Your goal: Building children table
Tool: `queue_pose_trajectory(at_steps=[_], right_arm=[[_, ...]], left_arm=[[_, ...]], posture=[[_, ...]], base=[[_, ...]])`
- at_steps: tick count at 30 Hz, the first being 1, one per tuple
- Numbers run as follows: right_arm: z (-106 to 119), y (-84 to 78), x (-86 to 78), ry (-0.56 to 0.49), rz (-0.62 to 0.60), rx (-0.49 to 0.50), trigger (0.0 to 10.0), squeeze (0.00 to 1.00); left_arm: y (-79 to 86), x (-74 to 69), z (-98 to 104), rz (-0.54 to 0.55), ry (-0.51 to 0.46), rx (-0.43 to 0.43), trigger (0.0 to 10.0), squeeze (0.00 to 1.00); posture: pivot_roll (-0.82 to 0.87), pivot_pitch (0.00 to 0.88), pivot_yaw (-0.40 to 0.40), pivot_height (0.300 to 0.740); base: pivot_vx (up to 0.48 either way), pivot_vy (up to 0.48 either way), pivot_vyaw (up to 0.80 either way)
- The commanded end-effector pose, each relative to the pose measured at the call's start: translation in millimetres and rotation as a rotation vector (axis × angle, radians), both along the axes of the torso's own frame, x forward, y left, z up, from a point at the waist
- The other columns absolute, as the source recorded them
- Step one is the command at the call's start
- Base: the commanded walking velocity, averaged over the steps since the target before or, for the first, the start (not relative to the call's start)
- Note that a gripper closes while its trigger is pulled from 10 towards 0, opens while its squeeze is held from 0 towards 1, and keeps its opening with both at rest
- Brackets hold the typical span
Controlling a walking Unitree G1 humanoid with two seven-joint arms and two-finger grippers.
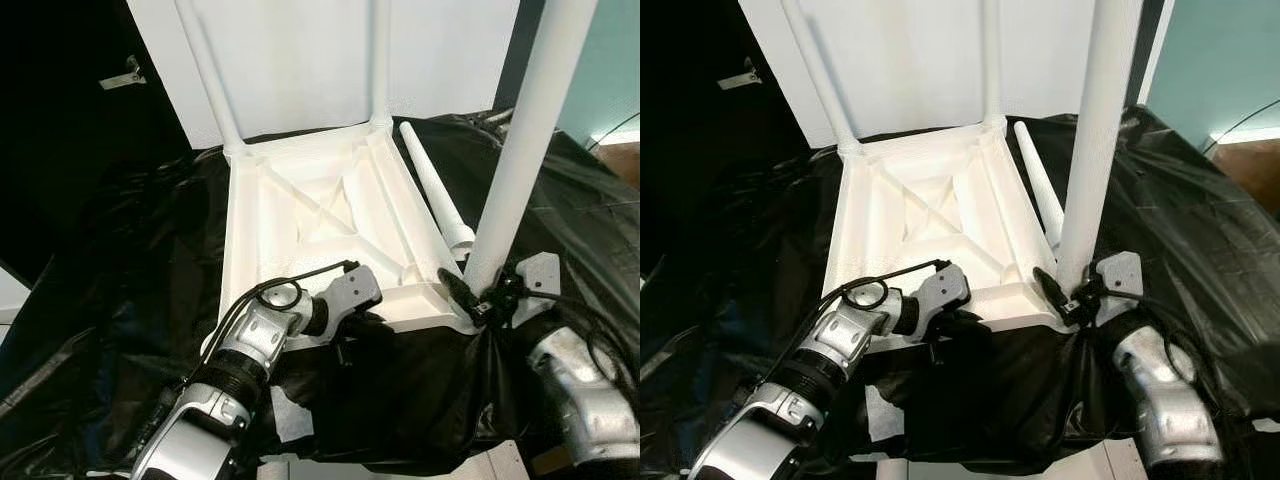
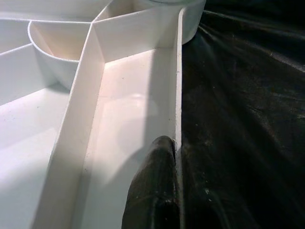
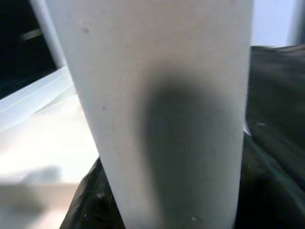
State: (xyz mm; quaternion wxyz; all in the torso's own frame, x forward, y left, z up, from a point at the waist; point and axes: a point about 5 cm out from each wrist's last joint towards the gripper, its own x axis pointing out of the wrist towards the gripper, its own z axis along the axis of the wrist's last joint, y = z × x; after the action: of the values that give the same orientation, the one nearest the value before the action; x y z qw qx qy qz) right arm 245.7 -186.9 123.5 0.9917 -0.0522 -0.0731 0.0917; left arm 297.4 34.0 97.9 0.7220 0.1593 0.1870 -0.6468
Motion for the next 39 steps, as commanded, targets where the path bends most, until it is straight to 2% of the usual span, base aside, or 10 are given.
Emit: queue_pose_trajectory(at_steps=[1, 9, 10, 11, 12, 17, 18, 21, 22, 39], right_arm=[[-15.0, 13.4, -6.8, 0.056, -0.036, 0.017, 0.0, 0.0], [-16.8, 15.7, -3.6, 0.048, -0.188, 0.061, 0.0, 0.0], [-17.4, 16.8, -2.0, 0.049, -0.217, 0.062, 4.6, 0.0], [-17.7, 17.7, -1.0, 0.05, -0.231, 0.058, 4.6, 0.0], [-18.1, 18.3, 0.2, 0.051, -0.222, 0.039, 10.0, 0.0], [-15.3, 13.3, 2.8, 0.032, -0.19, -0.023, 10.0, 0.05], [-12.7, 10.9, 4.3, 0.028, -0.156, -0.027, 10.0, 1.0], [-8.8, 7.7, 6.7, 0.022, -0.112, -0.031, 10.0, 1.0], [-6.1, 9.0, 7.3, 0.025, -0.047, -0.038, 10.0, 0.06], [15.6, -20.9, 20.4, 0.104, 0.303, -0.183, 10.0, 0.0]], left_arm=[[9.0, -24.3, -47.4, 0.08, 0.22, 0.005, 10.0, 0.0], [9.9, -24.3, -47.4, 0.077, 0.221, 0.009, 10.0, 0.0], [9.6, -24.2, -47.2, 0.075, 0.221, 0.009, 10.0, 0.0], [9.2, -24.0, -47.0, 0.073, 0.221, 0.009, 10.0, 0.0], [8.9, -23.9, -46.9, 0.072, 0.22, 0.009, 10.0, 0.0], [8.3, -23.7, -46.8, 0.07, 0.219, 0.01, 10.0, 0.0], [8.3, -23.8, -47.0, 0.07, 0.22, 0.01, 10.0, 0.0], [7.9, -23.8, -47.1, 0.071, 0.221, 0.01, 10.0, 0.0], [7.5, -23.8, -47.2, 0.072, 0.221, 0.009, 10.0, 0.0], [6.6, -24.2, -48.1, 0.076, 0.223, 0.004, 10.0, 0.0]], posture=[[-0.14, 0.02, 0.033, 0.74], [-0.14, 0.021, 0.045, 0.74], [-0.14, 0.022, 0.047, 0.74], [-0.14, 0.023, 0.048, 0.74], [-0.14, 0.024, 0.048, 0.74], [-0.15, 0.024, 0.048, 0.74], [-0.15, 0.023, 0.046, 0.74], [-0.15, 0.022, 0.045, 0.74], [-0.15, 0.022, 0.04, 0.74], [-0.16, 0.026, 0.039, 0.74]], base=[[0.0, 0.0, 0.0], [0.0, 0.0, 0.0], [0.0, 0.0, 0.0], [0.0, 0.0, 0.0], [0.0, 0.0, 0.0], [0.0, 0.0, 0.0], [0.0, 0.0, 0.0], [0.0, 0.0, 0.0], [0.0, 0.0, 0.0], [0.0, 0.0, 0.0]])
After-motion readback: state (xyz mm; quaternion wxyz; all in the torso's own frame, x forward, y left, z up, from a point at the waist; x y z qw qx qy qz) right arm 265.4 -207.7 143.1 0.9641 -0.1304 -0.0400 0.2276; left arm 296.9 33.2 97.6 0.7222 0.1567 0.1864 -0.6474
